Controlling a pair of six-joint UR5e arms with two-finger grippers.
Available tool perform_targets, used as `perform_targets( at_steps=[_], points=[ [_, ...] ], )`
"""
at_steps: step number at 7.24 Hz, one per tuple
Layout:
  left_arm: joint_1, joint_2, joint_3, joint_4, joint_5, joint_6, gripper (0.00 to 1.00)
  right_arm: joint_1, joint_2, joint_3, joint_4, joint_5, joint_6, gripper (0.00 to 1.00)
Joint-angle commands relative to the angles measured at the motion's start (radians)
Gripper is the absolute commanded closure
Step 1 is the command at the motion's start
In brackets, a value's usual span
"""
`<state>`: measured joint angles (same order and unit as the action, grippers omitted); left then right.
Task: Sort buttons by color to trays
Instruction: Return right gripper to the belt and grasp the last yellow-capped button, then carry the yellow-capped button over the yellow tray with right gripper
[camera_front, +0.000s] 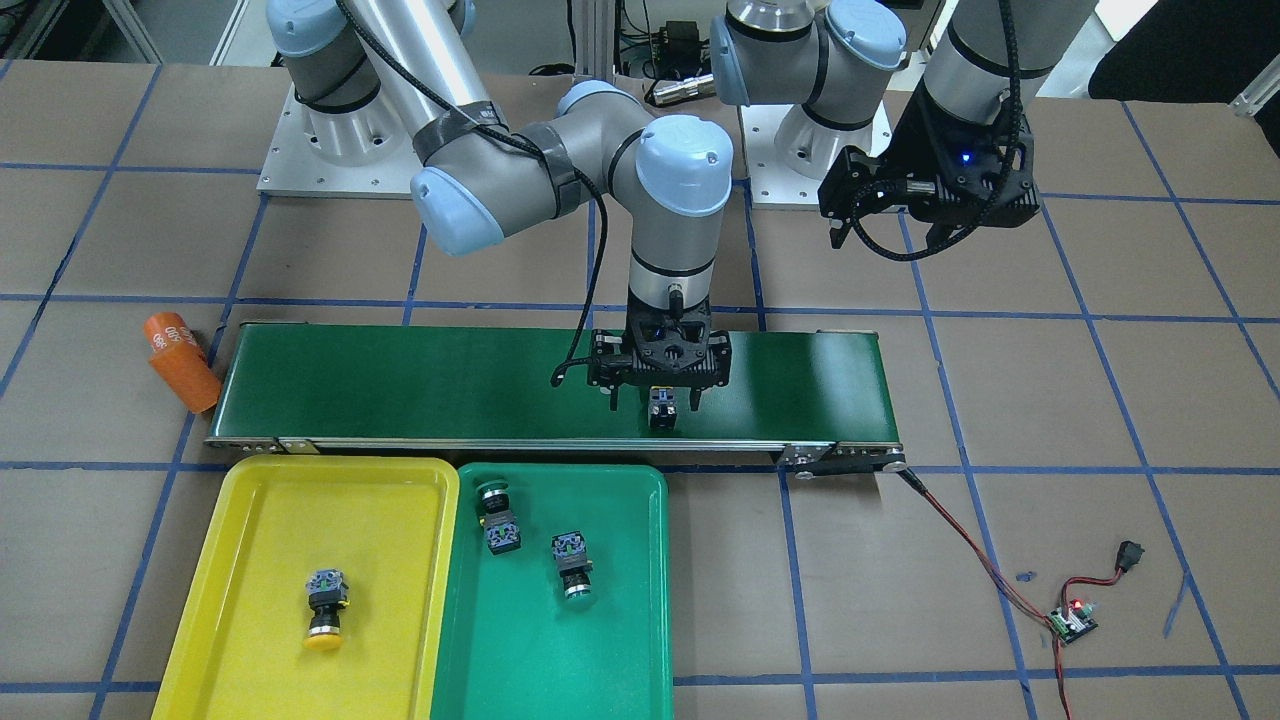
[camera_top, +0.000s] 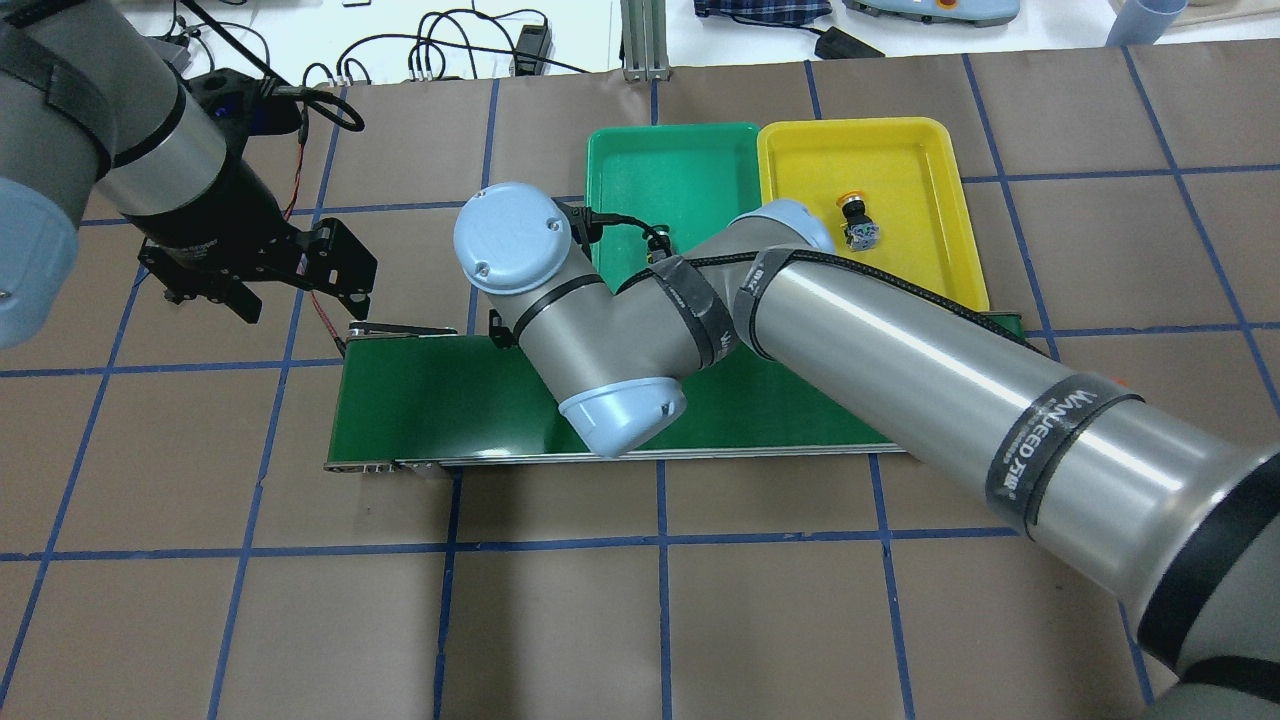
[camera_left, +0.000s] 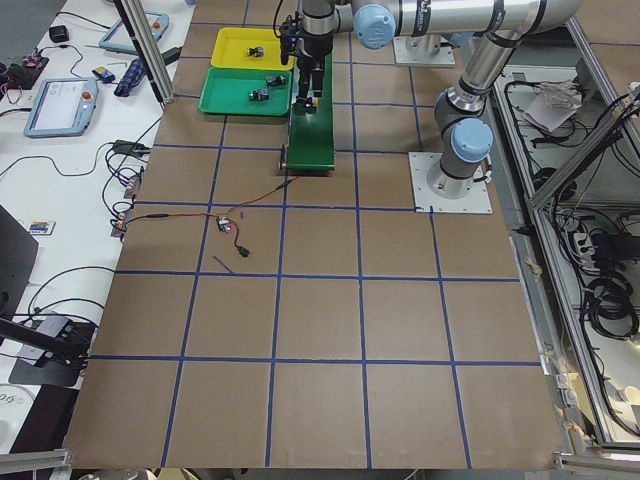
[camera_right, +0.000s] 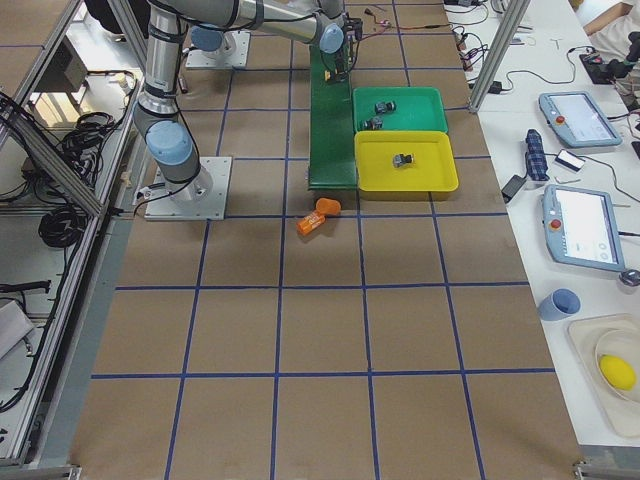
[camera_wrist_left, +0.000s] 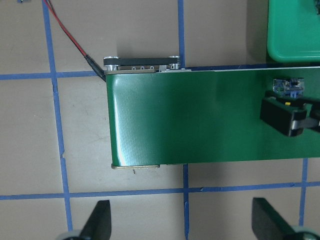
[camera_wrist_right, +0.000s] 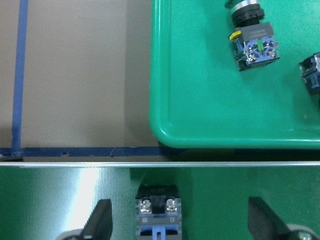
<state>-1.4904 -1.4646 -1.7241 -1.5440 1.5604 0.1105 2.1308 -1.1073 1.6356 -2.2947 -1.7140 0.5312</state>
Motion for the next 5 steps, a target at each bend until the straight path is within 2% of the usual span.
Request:
perform_targets(
  at_steps=[1,2,3,4,5],
  points=[
    [-0.001,0.003,-0.002,-0.001,0.0,0.003,0.0,-0.015,0.0,0.013,0.011,-0.007,-0.023,0.12],
    [-0.001,0.006,-0.011,0.001,0.0,0.004,0.0,-0.015,0.006,0.03,0.009,-0.007,-0.023,0.21],
    [-0.001,0.007,-0.014,0.002,0.0,0.006,0.0,-0.017,0.007,0.042,0.0,-0.007,-0.023,0.34],
    [-0.001,0.007,-0.015,0.01,0.0,0.005,0.0,-0.019,0.004,0.043,-0.003,-0.003,-0.022,0.51],
    [-0.001,0.007,-0.015,0.01,0.001,0.006,0.0,-0.023,0.0,0.04,-0.003,0.004,-0.022,0.72]
  ],
)
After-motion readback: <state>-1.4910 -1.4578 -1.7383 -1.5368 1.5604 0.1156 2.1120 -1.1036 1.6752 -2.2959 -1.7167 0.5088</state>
